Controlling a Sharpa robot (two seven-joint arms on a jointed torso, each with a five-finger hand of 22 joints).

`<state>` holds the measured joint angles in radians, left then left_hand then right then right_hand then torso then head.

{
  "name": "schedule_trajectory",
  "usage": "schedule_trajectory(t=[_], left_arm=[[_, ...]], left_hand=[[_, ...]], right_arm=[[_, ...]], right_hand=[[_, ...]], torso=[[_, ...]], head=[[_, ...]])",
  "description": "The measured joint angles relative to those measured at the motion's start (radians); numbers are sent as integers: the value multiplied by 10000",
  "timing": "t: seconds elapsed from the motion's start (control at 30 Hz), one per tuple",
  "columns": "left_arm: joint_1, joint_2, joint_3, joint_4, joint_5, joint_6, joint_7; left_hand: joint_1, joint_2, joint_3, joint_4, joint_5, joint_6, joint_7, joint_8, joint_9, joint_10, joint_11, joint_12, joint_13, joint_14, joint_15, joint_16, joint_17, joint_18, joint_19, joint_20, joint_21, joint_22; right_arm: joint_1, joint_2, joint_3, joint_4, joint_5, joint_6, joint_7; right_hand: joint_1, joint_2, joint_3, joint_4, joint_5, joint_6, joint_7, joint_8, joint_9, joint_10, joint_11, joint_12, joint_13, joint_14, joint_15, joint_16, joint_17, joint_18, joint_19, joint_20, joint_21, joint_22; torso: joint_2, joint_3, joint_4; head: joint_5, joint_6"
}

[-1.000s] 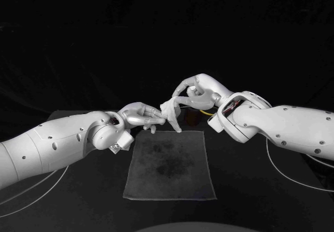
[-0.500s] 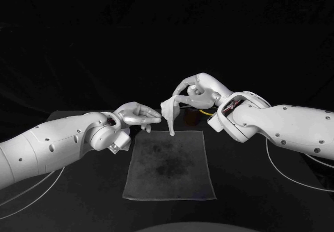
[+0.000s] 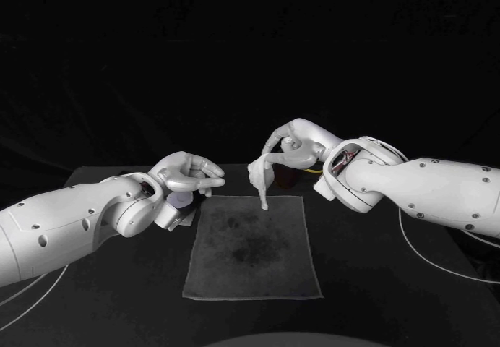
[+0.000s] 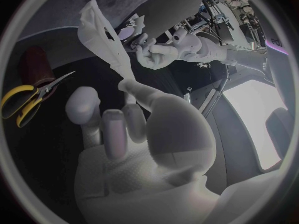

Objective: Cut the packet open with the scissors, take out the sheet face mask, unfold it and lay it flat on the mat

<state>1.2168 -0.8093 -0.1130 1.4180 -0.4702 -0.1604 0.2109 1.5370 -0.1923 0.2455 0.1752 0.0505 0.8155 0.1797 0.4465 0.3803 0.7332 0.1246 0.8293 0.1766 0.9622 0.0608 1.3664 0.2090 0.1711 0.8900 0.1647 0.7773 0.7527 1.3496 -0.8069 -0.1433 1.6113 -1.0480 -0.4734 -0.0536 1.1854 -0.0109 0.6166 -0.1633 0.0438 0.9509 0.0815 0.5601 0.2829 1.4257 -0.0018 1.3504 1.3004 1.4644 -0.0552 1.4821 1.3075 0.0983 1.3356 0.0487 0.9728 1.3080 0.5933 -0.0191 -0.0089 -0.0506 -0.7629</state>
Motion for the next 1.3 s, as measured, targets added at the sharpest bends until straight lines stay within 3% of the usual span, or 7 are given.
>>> schedule_trajectory(t=[0.17, 0.33, 0.5, 0.6, 0.9, 1.17, 1.3], left_arm=[[-69, 83, 9, 391, -511, -333, 307], [-96, 372, 14, 555, -868, -742, 424], [-104, 678, 16, 548, -1039, -1141, 348], [-108, 874, 16, 462, -1088, -1359, 192], [-108, 1363, 16, 162, -1103, -1830, -589], [-108, 1583, 15, 99, -1103, -2016, -1005], [-108, 1610, 15, 78, -1103, -2053, -1125]], left_hand=[[3, 3, -1, 196, 0, 72, -147, 202, -70, 651, -174, 102, -71, 433, -178, 324, 192, -2, 254, -183, 264, 160], [-317, -308, -349, 547, 0, 25, -137, 202, -223, 905, -212, 102, -113, 705, -210, 383, 286, -5, 431, -219, 343, 200], [-696, -298, -825, 1019, 0, -29, -154, 116, -360, 1181, -244, 180, -112, 1393, -243, 597, 1252, -9, 704, -274, 432, 236], [-706, -300, -1116, 1114, 0, -52, -141, 90, -409, 1216, -281, 218, -95, 1634, -265, 633, 1650, -10, 757, -293, 498, 247], [-735, 86, -2464, 1154, 0, -189, -105, -19, -586, 1315, -264, 392, -24, 2114, -298, 703, 2432, -12, 966, -324, 611, 272], [-495, 403, -2716, 1117, 0, 9, -275, 60, -605, 1433, -349, 419, -13, 2263, -376, 703, 2643, -17, 1038, -396, 612, 282], [-208, 690, -2731, 1132, 0, 306, -373, 202, -614, 1525, -440, 419, -14, 2319, -431, 703, 2753, -19, 1073, -431, 612, 299]], right_arm=[[0, 62, -2, 6, -302, 180, -486], [0, 122, -2, 27, -514, 298, -813], [-1, 138, -1, 91, -640, 359, -990], [-3, 141, -2, 139, -696, 383, -1059], [-9, 121, -1, 290, -807, 391, -1141], [-12, 149, -1, 346, -856, 384, -1152], [-14, 159, -1, 364, -866, 381, -1152]], right_hand=[[10, -10, 0, 0, 0, -3, 1, 3, 0, 35, 34, 1, 1, 0, 0, -1, 2, 0, 0, 0, 0, -4], [39, -38, -1, 0, -1, -5, 2, 4, 2, 36, 36, 40, 21, 0, 0, -2, 8, -1, 0, 0, 0, -7], [39, -38, -1, 0, -2, -10, 3, 3, 3, 35, 36, 41, 23, 0, 0, 1, 8, -1, 0, 0, -1, -5], [38, -39, -1, 1, -16, -12, 2, -1, 4, 35, 36, 41, 23, 0, 0, 40, 8, -1, 0, 0, -1, -3], [36, -41, -2, 1, -23, 9, 28, -35, 8, 34, 36, 40, 21, 0, 0, 40, 2, -1, 0, 0, -1, 1], [35, -42, -3, 1, 14, 38, -1, 9, 9, 34, 36, 40, 18, 0, 0, 39, -2, -1, 0, 0, -6, 0], [35, -42, -3, 1, 14, 38, -2, 9, 9, 33, 36, 39, 21, 0, 0, 39, -1, -1, 0, 0, -7, -3]], torso=[[0, -1, -6], [3, 11, -19], [8, 25, -29], [8, 34, -29], [6, 35, -29], [4, 24, -23], [3, 17, -17]], head=[[11, -12], [38, -22], [49, -35], [60, -38], [76, -35], [83, -30], [81, -30]])
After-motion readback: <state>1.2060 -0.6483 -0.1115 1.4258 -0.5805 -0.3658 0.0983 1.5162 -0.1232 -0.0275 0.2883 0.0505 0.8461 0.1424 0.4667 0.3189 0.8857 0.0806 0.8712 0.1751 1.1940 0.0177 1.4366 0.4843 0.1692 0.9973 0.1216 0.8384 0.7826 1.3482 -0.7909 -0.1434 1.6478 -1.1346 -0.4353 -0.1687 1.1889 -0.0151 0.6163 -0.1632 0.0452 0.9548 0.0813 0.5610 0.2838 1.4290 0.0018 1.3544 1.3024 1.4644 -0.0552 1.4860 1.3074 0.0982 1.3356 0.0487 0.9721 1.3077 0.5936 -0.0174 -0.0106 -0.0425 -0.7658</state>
